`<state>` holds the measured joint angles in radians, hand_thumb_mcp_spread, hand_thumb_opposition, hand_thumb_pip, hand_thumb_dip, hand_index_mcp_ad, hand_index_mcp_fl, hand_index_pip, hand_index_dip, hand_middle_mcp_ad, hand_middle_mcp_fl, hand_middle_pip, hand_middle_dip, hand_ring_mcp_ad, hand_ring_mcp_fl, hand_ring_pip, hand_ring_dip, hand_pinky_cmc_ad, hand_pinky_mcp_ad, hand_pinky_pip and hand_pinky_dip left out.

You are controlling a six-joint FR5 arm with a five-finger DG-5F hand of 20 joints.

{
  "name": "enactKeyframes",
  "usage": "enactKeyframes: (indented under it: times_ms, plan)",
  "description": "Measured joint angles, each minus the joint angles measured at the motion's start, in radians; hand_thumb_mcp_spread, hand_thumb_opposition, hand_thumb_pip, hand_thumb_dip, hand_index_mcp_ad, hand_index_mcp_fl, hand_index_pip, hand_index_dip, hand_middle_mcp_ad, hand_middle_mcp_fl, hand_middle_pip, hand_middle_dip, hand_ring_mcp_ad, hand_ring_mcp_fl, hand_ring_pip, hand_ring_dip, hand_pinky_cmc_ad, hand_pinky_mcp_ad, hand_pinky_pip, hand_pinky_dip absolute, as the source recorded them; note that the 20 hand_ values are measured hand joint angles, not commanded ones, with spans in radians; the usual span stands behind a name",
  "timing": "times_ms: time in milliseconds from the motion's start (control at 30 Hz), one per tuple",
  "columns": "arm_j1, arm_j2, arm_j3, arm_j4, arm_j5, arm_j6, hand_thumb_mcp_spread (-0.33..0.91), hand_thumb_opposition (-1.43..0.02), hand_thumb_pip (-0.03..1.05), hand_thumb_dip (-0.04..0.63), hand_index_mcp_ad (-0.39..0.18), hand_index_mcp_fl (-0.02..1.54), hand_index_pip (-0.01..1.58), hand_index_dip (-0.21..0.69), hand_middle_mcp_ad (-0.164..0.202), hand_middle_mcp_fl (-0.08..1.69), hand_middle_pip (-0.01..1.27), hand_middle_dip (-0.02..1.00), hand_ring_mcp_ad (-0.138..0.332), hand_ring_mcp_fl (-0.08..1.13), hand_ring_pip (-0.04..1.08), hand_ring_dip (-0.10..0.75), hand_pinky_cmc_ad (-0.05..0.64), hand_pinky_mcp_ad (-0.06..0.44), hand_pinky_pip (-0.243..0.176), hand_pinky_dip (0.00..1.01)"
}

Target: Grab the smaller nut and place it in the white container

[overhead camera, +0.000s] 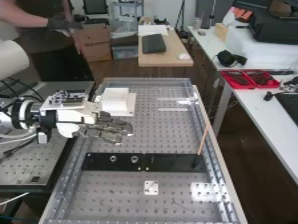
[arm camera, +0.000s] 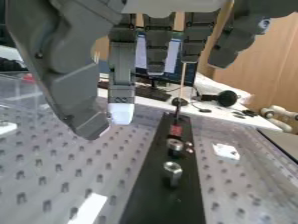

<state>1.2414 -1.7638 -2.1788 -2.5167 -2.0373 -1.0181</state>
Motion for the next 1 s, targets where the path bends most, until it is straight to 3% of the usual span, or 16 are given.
enactKeyframes:
  times_ms: [467, 1000]
  plan:
    - [0.201, 0.034, 0.021, -0.056, 0.003, 0.008, 0.41, -0.84, 0.7, 0.253, -0.098, 0.25, 1.51, 0.218, 0.035, 0.09, 0.14, 0.24, 0.124, 0.0, 0.1, 0.093, 0.298, 0.183, -0.044, 0.18]
    - [0.377, -0.01, 0.054, -0.096, -0.046, 0.038, 0.41, -0.84, 0.7, 0.253, -0.098, 0.25, 1.51, 0.218, 0.035, 0.09, 0.14, 0.24, 0.124, 0.0, 0.1, 0.093, 0.298, 0.182, -0.044, 0.18]
